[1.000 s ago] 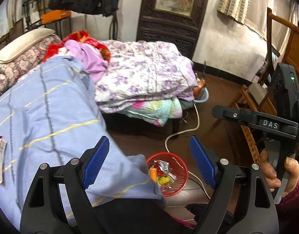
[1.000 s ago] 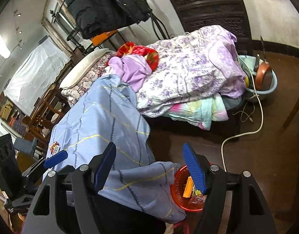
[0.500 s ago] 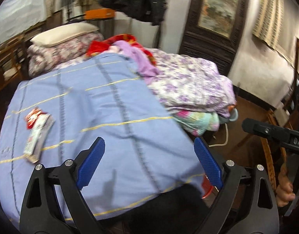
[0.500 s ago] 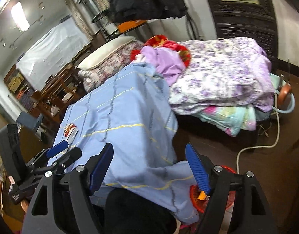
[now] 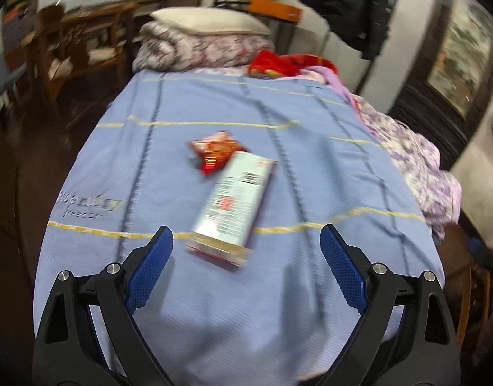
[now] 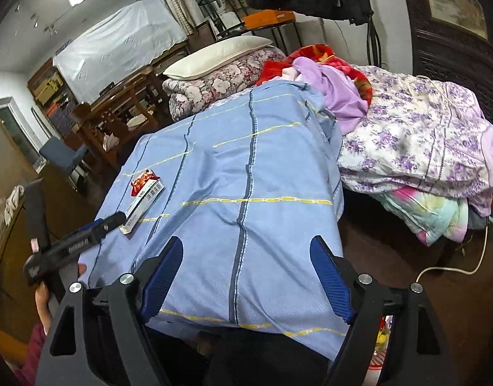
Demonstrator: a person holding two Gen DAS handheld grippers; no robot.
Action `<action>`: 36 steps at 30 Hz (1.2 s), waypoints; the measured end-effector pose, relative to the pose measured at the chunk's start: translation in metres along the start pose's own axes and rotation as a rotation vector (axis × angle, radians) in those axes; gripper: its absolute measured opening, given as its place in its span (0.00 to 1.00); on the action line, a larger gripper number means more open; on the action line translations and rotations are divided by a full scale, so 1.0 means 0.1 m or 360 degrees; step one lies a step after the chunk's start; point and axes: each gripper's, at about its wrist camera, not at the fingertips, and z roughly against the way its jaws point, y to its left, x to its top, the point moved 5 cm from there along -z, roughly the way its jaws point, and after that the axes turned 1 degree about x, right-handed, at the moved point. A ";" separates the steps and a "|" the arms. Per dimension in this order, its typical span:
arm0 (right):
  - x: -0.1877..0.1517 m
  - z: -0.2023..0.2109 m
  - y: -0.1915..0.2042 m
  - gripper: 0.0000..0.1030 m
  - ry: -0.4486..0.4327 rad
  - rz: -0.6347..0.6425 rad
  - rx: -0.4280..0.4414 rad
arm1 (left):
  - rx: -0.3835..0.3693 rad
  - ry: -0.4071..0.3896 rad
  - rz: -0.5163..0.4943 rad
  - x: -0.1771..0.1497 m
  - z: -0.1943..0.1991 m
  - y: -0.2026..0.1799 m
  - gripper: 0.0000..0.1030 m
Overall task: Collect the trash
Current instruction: 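Move both open tools back to the remaining trash on the bed, then grasp the white-and-purple medicine box with the left tool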
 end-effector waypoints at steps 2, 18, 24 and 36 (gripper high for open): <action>0.01 -0.03 0.01 0.78 0.0011 0.0006 -0.0004 | -0.0009 0.0016 0.0030 0.04 -0.06 0.11 0.87; 0.06 -0.22 -0.02 0.78 0.0058 0.0021 -0.0029 | -0.0032 0.0080 -0.0103 0.19 -0.50 -0.01 0.50; 0.09 -0.29 0.03 0.78 0.0075 0.0045 -0.0027 | -0.0034 -0.0004 -0.0068 0.13 -0.26 0.09 0.47; 0.27 -0.84 0.80 0.78 0.0171 0.0235 0.0144 | 0.0061 -0.0133 0.0070 0.01 0.14 0.64 0.47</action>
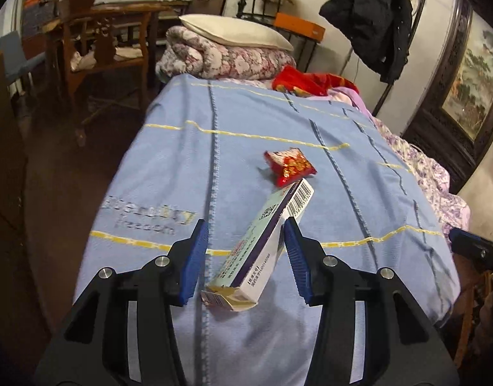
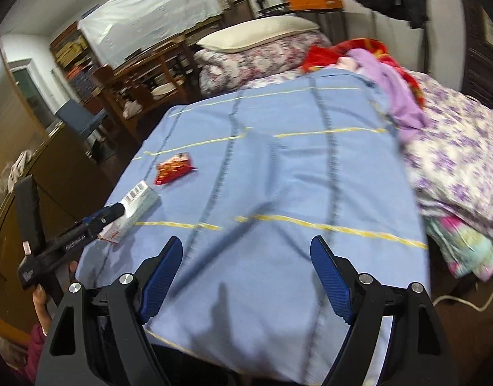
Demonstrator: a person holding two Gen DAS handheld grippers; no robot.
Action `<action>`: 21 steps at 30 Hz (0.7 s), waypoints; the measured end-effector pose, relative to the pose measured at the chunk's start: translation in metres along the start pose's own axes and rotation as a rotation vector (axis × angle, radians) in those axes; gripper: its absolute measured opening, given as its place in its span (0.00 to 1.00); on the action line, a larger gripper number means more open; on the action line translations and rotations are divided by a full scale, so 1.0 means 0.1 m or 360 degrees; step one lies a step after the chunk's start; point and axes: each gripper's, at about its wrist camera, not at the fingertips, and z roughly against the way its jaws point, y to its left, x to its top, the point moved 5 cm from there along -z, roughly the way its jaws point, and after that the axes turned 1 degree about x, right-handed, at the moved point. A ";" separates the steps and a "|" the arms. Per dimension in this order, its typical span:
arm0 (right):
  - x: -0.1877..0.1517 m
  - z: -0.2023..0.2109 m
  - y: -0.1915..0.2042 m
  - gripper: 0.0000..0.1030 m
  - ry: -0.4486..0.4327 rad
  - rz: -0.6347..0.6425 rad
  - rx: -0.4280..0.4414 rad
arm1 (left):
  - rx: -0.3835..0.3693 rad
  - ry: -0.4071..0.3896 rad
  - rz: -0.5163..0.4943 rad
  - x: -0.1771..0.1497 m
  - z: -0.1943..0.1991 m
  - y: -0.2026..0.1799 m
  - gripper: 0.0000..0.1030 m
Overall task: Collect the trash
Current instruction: 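Grasp the white-and-purple medicine box with the left tool, then grasp the red candy wrapper with the right tool while the left holds the box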
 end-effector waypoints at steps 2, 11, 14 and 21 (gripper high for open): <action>0.07 -0.10 0.13 0.78 0.0013 0.0033 0.0022 | -0.0004 -0.0014 -0.0004 -0.02 0.02 0.01 0.47; 0.50 -0.60 0.56 0.78 0.0062 0.0114 0.0096 | -0.0106 -0.0044 0.0073 -0.03 0.07 0.25 0.59; 0.64 -0.80 0.68 0.78 0.0086 0.0120 0.0123 | -0.0147 -0.0033 0.0043 -0.10 0.07 0.22 0.70; 0.87 -1.23 0.99 0.78 0.0122 0.0207 0.0111 | -0.0219 -0.0002 0.0056 -0.18 0.05 0.20 0.71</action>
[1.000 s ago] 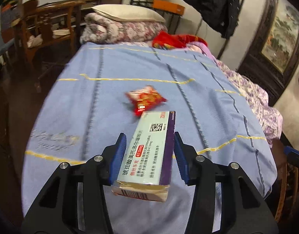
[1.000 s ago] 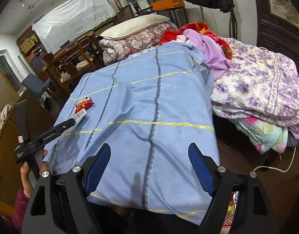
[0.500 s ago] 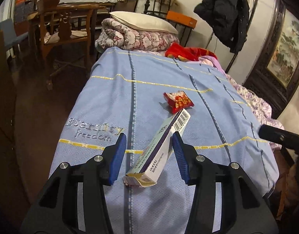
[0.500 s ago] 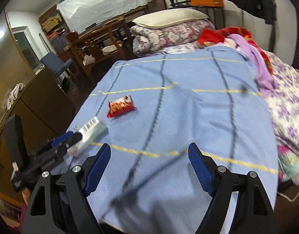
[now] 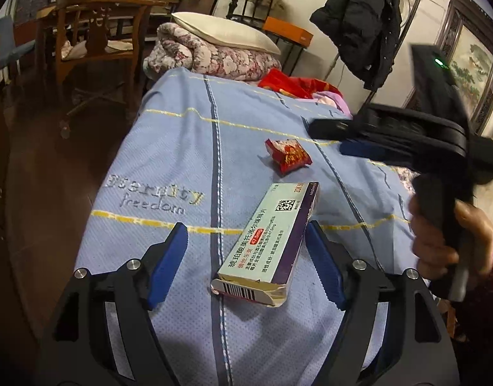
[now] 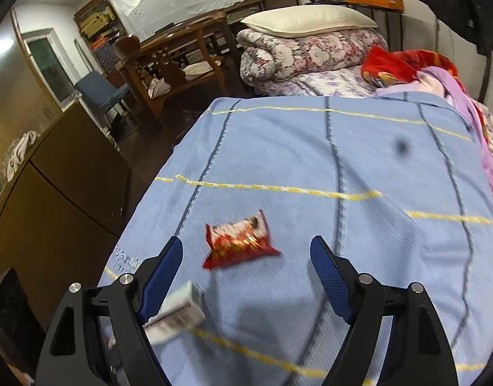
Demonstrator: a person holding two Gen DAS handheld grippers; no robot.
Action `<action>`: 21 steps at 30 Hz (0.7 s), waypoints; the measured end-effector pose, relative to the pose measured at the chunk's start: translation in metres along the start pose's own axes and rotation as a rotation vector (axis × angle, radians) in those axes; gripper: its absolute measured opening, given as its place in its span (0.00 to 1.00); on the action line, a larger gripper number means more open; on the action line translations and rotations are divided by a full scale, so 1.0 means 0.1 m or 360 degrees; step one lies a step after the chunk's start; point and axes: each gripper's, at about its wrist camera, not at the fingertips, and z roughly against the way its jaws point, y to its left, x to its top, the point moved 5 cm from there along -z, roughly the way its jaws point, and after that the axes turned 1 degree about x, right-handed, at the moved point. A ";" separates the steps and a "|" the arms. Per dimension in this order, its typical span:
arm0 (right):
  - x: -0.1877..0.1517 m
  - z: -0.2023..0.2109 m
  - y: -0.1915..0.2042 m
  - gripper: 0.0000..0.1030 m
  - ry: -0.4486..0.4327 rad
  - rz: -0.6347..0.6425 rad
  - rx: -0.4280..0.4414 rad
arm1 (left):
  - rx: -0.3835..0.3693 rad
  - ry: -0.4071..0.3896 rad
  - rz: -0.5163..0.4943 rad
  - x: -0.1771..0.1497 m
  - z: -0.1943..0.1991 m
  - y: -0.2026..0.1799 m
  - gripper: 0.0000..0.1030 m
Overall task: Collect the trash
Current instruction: 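Grasp the red candy wrapper with the right tool while the left holds the box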
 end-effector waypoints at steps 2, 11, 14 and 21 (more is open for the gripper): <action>0.02 -0.09 0.07 0.77 0.0017 0.0046 -0.0020 | -0.0012 0.0005 -0.0010 -0.02 -0.01 -0.02 0.71; -0.03 -0.33 0.02 0.44 0.0096 0.0083 -0.0089 | -0.0072 0.0061 -0.0067 -0.09 -0.10 -0.25 0.73; -0.05 -0.11 -0.06 0.44 0.0011 0.0067 -0.0119 | -0.0061 0.0079 -0.0100 -0.08 -0.17 -0.32 0.74; -0.31 0.55 -0.48 0.44 -0.0131 -0.0015 -0.0230 | 0.0003 0.0124 -0.0133 -0.02 -0.33 -0.38 0.73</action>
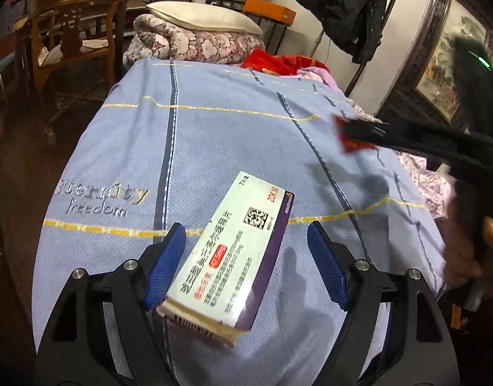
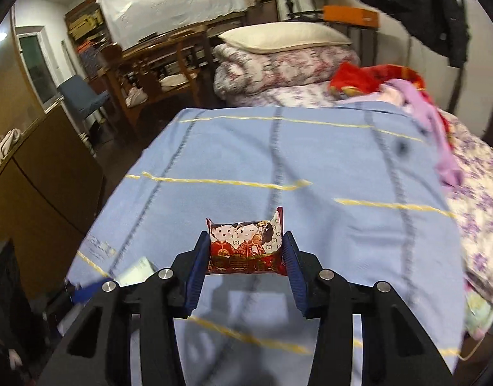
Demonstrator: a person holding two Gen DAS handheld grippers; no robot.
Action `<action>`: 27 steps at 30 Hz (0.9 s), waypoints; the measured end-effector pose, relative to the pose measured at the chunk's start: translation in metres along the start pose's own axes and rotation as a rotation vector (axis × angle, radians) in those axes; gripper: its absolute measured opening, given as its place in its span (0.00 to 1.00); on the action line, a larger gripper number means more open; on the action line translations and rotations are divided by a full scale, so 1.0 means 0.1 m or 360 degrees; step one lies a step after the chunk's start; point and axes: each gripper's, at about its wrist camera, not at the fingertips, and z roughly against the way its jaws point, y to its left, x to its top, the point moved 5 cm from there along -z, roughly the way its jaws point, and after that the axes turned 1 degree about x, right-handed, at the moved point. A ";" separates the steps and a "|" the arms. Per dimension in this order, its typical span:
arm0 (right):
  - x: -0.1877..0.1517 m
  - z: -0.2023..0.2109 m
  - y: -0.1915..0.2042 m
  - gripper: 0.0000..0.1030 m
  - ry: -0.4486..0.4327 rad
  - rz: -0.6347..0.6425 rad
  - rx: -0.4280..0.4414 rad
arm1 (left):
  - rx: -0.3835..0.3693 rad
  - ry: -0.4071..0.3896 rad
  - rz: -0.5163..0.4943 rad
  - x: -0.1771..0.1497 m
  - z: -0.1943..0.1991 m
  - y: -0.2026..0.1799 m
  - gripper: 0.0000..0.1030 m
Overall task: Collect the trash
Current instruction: 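Grasp the red candy wrapper with the right tool while the left holds the box, then carry the box and wrapper to the red wastebasket and open both tools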
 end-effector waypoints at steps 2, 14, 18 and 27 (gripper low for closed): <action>-0.12 0.12 -0.17 0.44 -0.0003 -0.0042 -0.0023 | 0.0013 -0.0001 0.0002 0.02 -0.03 0.00 0.72; -0.48 0.33 -0.65 0.44 0.0032 -0.0159 -0.0043 | 0.0045 0.0023 -0.0057 0.00 -0.10 -0.21 0.48; -0.58 0.32 -0.73 0.47 0.0053 -0.0189 -0.0029 | 0.0076 0.0027 -0.0043 0.00 -0.12 -0.25 0.55; -0.74 0.29 -0.84 0.45 0.0070 -0.0253 0.0011 | 0.0131 -0.0004 -0.0138 0.02 -0.11 -0.42 0.43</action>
